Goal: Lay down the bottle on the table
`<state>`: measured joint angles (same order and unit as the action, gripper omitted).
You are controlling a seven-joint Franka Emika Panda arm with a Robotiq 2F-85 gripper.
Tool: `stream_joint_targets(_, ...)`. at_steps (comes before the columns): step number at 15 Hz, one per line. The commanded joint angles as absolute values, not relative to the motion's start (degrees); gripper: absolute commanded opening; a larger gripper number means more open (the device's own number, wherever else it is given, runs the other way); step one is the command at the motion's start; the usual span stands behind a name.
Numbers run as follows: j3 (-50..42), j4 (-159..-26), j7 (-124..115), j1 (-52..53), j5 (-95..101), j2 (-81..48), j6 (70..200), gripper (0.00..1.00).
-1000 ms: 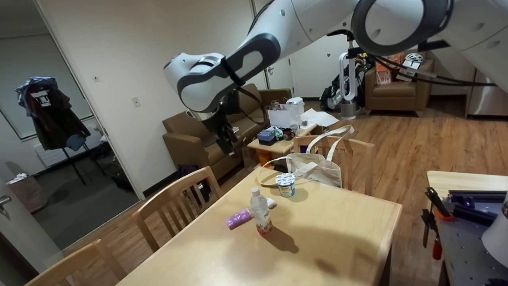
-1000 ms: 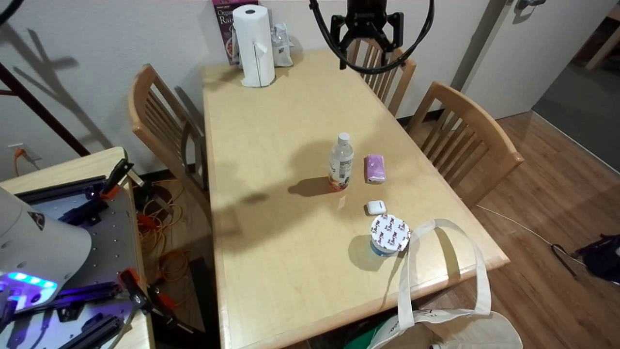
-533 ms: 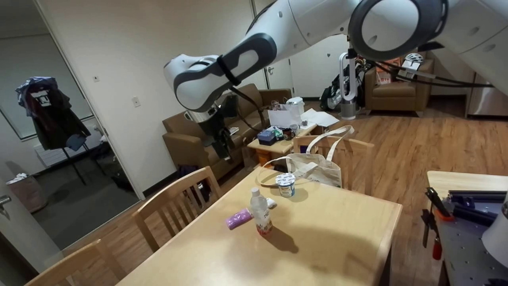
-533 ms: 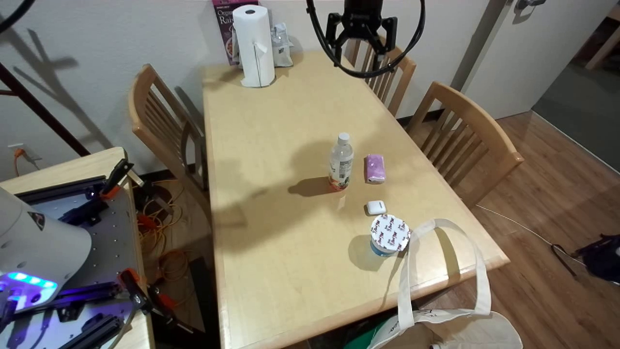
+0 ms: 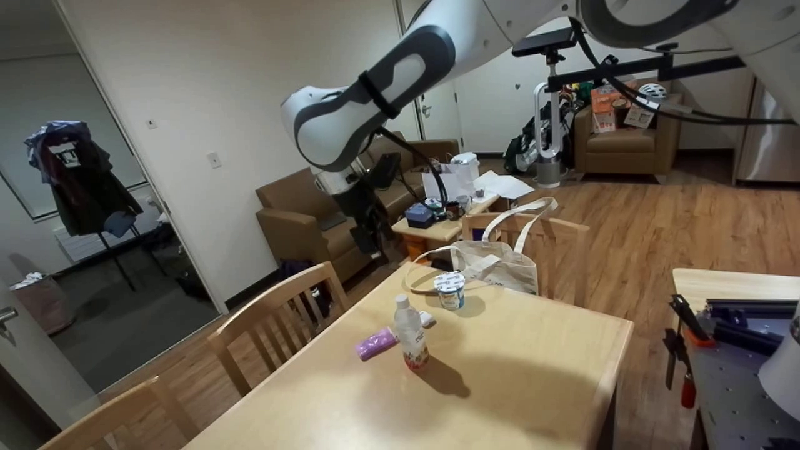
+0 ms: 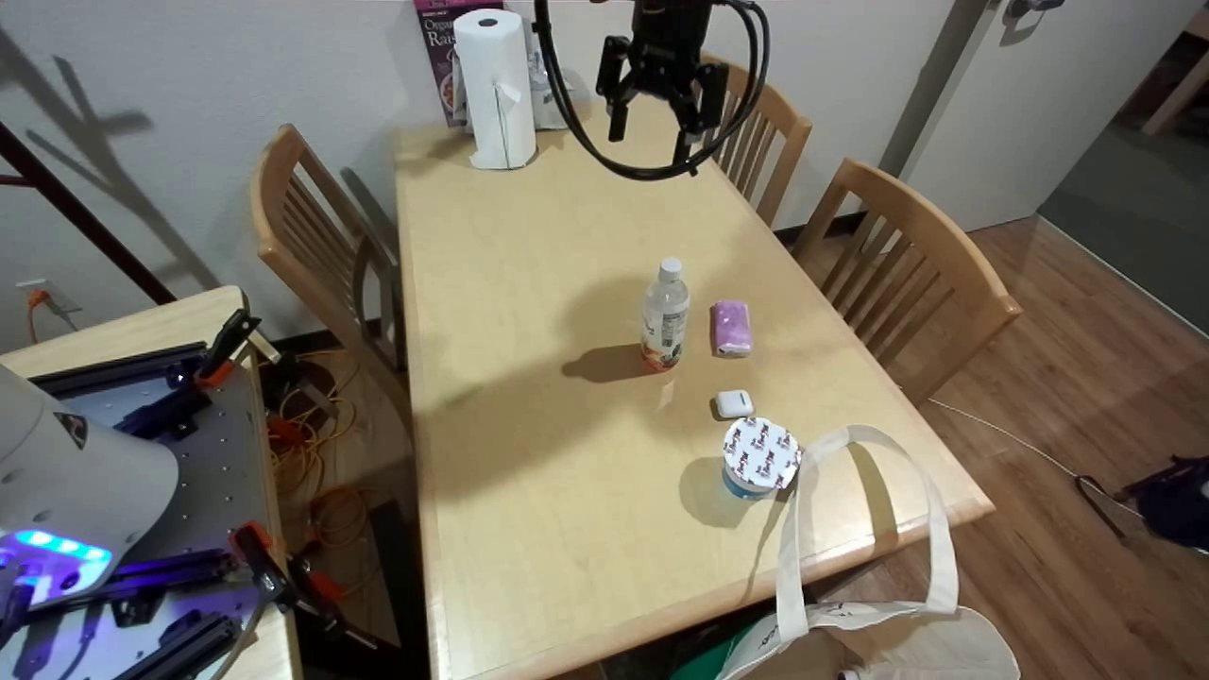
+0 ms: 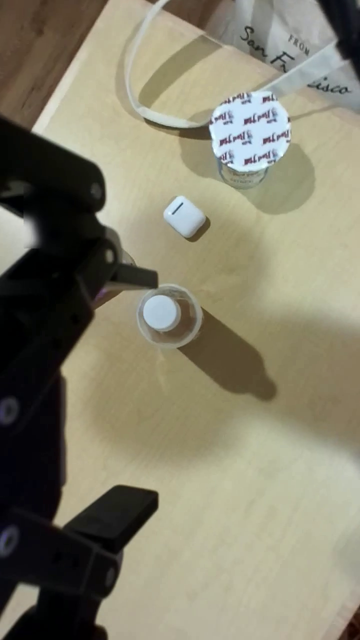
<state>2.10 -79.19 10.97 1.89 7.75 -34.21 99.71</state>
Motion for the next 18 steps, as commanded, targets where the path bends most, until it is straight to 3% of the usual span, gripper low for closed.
stream_joint_targets(1, 2.4, -86.4, 4.3, 0.6, 1.5, -30.2, 106.8, 1.0)
stream_joint_targets(4, 1.2, -88.4, -2.1, 1.5, -0.3, -30.1, 114.6, 1.0)
stream_joint_targets(6, 1.0, -90.9, -1.9, 3.0, 2.7, -26.5, 104.7, 1.0)
stream_joint_targets(7, 1.2, -85.9, -0.4, 1.9, 1.3, -31.7, 109.0, 1.0)
stream_joint_targets(10, 1.9, -87.5, -3.6, 2.3, -1.3, -30.6, 115.3, 1.0)
stream_joint_targets(18, -2.7, -68.1, -15.8, 2.5, -1.4, -47.2, 116.7, 1.0)
